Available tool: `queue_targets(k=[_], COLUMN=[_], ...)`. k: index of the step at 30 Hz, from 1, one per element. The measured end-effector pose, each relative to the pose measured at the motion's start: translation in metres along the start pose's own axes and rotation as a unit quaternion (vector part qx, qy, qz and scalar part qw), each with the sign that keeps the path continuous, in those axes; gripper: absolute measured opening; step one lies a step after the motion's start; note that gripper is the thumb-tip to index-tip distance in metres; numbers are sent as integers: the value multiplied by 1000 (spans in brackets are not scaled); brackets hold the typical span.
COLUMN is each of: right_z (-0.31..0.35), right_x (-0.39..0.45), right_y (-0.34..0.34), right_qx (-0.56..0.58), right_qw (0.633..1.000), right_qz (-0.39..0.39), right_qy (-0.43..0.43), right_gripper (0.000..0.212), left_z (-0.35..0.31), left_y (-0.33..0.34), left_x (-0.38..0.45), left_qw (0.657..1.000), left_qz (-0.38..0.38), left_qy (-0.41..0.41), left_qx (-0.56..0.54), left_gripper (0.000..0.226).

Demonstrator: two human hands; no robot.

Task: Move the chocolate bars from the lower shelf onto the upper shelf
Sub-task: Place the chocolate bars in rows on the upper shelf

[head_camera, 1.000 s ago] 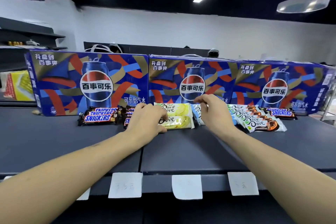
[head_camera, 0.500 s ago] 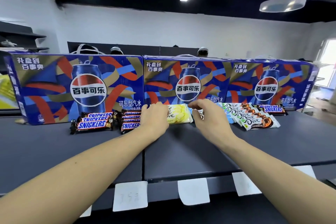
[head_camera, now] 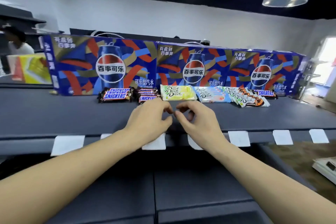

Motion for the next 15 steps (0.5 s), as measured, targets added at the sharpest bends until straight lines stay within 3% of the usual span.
queue_targets(k=[6, 10, 15], right_z=[27, 33, 52], right_x=[-87, -142, -197], right_y=[21, 48, 96], right_qx=[29, 60, 81], right_qw=[998, 991, 976], right_qz=[44, 103, 173], right_qy=[26, 65, 102], right_gripper=[16, 29, 36], left_z=[0, 10, 49], left_y=[-21, -22, -20], left_x=[-100, -167, -256], left_qw=[999, 995, 985], left_qz=[12, 39, 69], left_qy=[-49, -60, -132], left_qx=[1, 69, 90], left_gripper=[18, 29, 33])
Point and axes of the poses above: each hand's wrist, its own x-axis towards the middle knuckle, its own y-axis out of the palm, z = x × y, the point moved 9 cm from there along x, towards the middle knuckle, and after that the axes turned 13 degrees about x, right-handed, at the moved point
